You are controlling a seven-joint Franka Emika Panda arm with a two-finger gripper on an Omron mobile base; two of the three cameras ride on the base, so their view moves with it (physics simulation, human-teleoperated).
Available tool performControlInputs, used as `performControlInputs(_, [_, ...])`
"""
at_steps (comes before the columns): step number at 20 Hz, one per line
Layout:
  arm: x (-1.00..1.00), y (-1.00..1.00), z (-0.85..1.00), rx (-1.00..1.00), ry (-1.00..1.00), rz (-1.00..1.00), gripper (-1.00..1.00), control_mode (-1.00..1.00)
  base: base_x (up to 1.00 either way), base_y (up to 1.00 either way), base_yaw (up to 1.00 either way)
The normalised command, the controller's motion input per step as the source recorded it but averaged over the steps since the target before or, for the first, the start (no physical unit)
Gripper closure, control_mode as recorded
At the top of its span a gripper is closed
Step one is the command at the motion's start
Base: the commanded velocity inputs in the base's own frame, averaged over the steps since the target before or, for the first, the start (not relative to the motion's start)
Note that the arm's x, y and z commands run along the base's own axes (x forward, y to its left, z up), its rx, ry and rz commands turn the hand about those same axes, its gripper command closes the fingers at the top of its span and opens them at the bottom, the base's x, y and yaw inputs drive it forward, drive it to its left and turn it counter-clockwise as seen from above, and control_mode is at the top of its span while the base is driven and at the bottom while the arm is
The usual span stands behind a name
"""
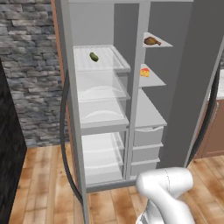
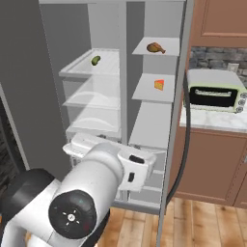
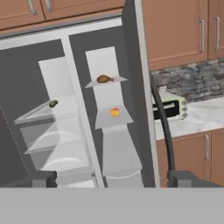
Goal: There's a chicken drumstick in the fridge that needs to be moved to the freezer for freezing. Pick up the chicken drumstick from the fridge, place it on any shelf in the freezer, and close the fridge and freezer doors when done.
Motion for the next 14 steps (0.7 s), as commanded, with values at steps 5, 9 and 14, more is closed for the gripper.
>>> performControlInputs(5, [0.11, -0.75, -0.73, 0.0, -0.16, 0.05, -1.0, -1.0, 0.0, 0.0, 0.0])
performControlInputs(9, [0.49, -0.84, -0.36, 0.06, -0.01, 0.15, -1.0, -1.0, 0.0, 0.0, 0.0])
performControlInputs(14, [0.46, -0.68, -0.41, 0.06, 0.0, 0.21, -1.0, -1.0, 0.0, 0.0, 0.0])
